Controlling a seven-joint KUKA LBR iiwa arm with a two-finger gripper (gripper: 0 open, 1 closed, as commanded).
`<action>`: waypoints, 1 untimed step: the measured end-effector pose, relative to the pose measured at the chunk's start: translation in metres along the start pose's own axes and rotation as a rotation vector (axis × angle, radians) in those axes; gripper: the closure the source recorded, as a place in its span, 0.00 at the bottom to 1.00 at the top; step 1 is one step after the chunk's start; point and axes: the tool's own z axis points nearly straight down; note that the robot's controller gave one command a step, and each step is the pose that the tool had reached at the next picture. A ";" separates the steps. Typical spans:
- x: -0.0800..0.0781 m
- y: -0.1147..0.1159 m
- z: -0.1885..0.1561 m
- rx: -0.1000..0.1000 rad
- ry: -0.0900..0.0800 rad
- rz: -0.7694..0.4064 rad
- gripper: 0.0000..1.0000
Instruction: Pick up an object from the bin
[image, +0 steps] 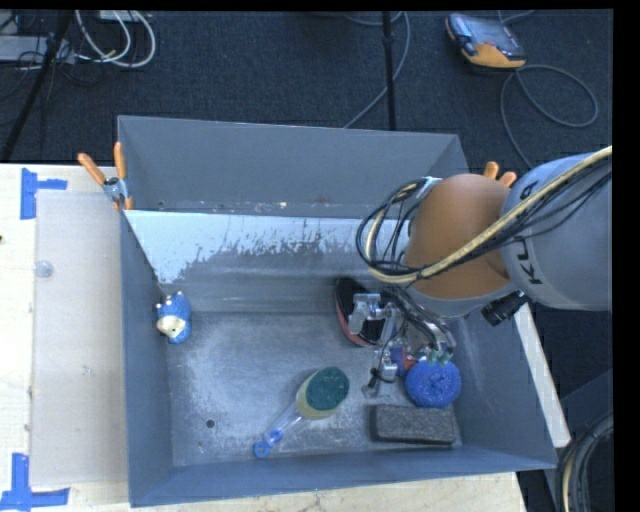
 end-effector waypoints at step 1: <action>-0.001 0.000 -0.005 0.000 -0.007 0.000 0.00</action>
Offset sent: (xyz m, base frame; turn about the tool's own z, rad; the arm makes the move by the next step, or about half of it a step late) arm -0.0248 0.0579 -0.0677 -0.3597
